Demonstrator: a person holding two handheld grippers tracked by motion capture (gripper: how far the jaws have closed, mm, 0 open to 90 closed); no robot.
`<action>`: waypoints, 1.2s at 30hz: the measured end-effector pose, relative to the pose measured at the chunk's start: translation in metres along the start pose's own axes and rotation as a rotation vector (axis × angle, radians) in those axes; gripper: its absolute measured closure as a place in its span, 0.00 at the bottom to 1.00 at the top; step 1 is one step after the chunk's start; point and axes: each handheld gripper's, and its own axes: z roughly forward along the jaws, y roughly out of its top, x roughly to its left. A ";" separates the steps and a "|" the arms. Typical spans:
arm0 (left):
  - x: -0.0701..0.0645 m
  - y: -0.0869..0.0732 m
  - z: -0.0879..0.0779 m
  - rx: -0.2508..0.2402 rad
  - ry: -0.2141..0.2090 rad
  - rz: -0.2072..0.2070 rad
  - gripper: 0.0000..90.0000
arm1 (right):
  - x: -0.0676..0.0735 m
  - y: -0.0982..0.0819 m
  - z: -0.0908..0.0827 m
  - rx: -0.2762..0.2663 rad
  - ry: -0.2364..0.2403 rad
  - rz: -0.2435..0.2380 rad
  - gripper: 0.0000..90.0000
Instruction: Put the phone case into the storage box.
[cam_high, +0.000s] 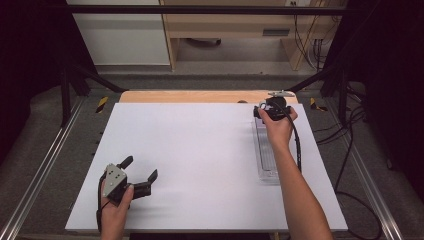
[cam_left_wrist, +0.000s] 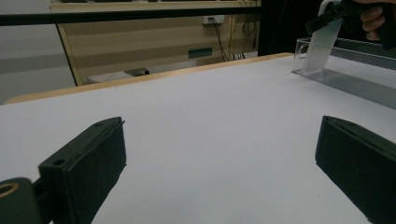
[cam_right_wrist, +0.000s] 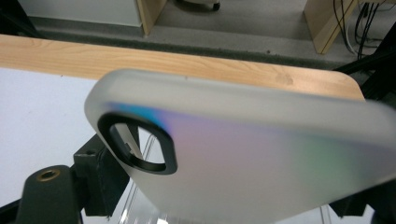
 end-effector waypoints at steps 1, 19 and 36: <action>0.000 0.000 0.000 0.000 0.001 -0.003 0.02 | 0.001 0.001 0.003 -0.005 -0.006 -0.002 0.19; -0.003 -0.002 0.002 0.017 -0.005 0.004 0.02 | 0.004 0.015 0.024 -0.131 0.005 -0.009 0.07; 0.001 -0.004 0.003 0.030 0.008 0.014 0.02 | 0.000 0.030 0.039 -0.203 0.016 0.005 0.07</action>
